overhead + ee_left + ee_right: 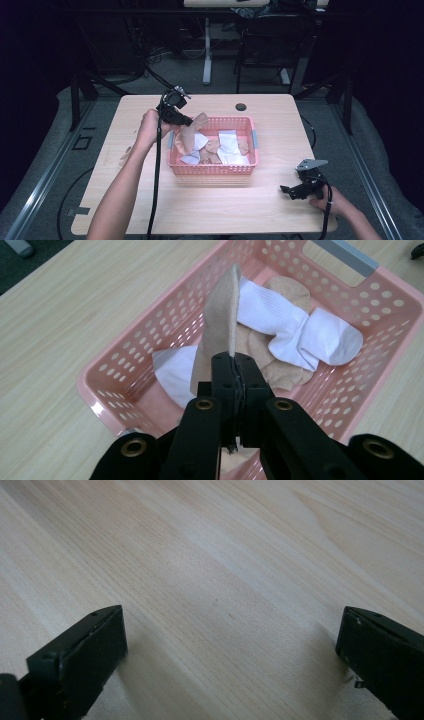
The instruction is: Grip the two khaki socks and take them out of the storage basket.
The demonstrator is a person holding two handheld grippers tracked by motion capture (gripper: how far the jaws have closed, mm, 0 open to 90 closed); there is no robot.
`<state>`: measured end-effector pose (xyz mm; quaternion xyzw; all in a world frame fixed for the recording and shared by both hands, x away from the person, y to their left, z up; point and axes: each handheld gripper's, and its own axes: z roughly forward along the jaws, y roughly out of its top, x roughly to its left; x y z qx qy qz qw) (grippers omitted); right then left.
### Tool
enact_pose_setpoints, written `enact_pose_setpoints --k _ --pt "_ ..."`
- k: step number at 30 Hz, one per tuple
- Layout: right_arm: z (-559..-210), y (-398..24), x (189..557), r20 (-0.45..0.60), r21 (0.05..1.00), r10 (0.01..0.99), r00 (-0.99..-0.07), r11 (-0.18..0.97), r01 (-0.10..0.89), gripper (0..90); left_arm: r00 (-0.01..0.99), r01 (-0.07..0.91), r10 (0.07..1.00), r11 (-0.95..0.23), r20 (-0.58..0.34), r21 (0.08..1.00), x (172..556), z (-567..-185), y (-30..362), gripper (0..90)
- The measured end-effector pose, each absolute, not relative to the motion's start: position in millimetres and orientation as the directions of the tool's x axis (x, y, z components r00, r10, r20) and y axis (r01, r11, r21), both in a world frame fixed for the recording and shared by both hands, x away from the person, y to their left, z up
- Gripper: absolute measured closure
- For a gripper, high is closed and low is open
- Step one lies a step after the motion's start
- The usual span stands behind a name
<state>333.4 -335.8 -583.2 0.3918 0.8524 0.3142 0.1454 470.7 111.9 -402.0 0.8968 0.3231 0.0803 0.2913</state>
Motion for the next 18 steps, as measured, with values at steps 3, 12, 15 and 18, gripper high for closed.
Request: enact_pose_setpoints --k 3,12,15,18 --pt "-583.3 -335.8 333.4 -0.003 0.65 0.76 -0.65 0.496 0.576 0.0 0.781 0.527 0.623 -0.62 -0.043 0.582 469.1 -396.5 113.0 88.6" --pt "-583.3 -335.8 333.5 -0.002 0.65 0.759 -0.651 0.496 0.576 0.0 0.786 0.512 0.617 -0.617 -0.037 0.597 464.7 -384.5 115.1 88.6" --pt "-583.3 -335.8 333.4 -0.002 0.65 0.759 -0.651 0.496 0.576 0.0 0.788 0.507 0.614 -0.617 -0.035 0.602 462.9 -380.3 115.5 88.6" --pt "-583.3 -335.8 333.4 -0.002 0.65 0.759 -0.651 0.496 0.576 0.0 0.787 0.504 0.616 -0.617 -0.028 0.605 460.3 -375.9 117.6 88.6"
